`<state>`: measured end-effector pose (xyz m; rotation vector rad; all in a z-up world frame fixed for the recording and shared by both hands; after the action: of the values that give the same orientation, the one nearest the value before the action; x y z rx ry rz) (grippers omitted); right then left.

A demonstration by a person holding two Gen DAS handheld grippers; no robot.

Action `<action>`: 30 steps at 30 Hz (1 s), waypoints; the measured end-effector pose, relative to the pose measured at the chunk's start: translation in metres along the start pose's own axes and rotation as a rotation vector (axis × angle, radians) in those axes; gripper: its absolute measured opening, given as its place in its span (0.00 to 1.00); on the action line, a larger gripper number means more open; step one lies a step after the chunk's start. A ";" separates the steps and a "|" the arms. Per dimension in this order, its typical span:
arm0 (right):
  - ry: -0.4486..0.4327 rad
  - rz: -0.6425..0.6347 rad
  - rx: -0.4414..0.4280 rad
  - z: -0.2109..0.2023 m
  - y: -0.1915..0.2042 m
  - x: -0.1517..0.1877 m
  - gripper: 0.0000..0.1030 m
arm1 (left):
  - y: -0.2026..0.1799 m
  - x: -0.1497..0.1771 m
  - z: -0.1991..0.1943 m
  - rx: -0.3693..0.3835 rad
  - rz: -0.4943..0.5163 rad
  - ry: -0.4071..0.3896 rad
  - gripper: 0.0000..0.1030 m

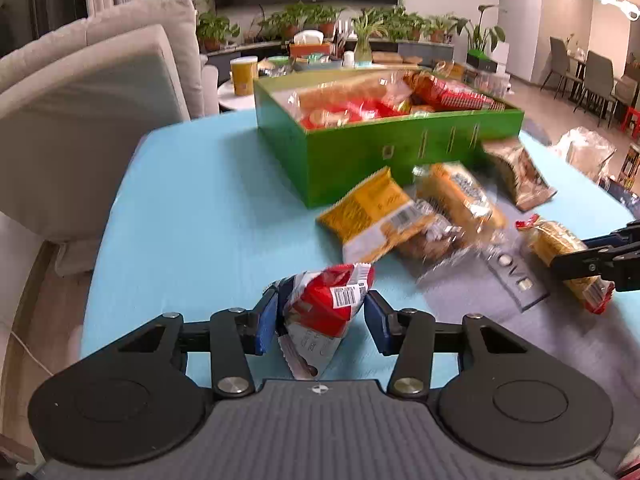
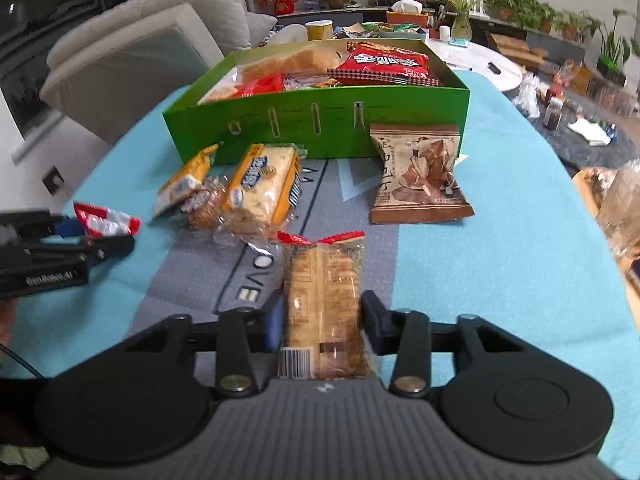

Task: Organize snacks
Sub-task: 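Grasp the clear-bagged bread roll with the right gripper while the left gripper grasps a red-and-white wrapper, then carry the bread roll into the green box with the right gripper while the left gripper drops the wrapper in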

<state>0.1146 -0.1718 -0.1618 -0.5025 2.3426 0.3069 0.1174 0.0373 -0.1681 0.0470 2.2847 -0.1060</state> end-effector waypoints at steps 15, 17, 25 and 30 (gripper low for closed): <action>-0.164 -0.034 -0.043 -0.027 0.017 -0.064 0.73 | -0.029 -0.054 -0.029 0.078 0.019 -0.136 0.42; -0.190 -0.037 -0.053 -0.028 0.019 -0.078 0.73 | -0.032 -0.067 -0.029 0.079 0.023 -0.157 0.42; -0.251 -0.024 -0.070 -0.017 0.018 -0.135 0.73 | -0.036 -0.119 -0.017 0.075 0.033 -0.213 0.42; -0.259 -0.005 -0.079 -0.001 0.015 -0.157 0.73 | -0.035 -0.143 0.002 0.064 0.032 -0.212 0.42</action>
<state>0.2128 -0.1162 -0.0509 -0.4767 2.0841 0.4372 0.2109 0.0019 -0.0592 0.1008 2.0676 -0.1598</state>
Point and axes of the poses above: each gripper's, at about its wrist camera, not at the fingertips, and z roughly the way its jaws point, y to its left, x to its underside, the point moved 10 cm from there along z, roughly the way its jaws point, and after that the axes turned 6 degrees about -z, right-handed, at the moved point
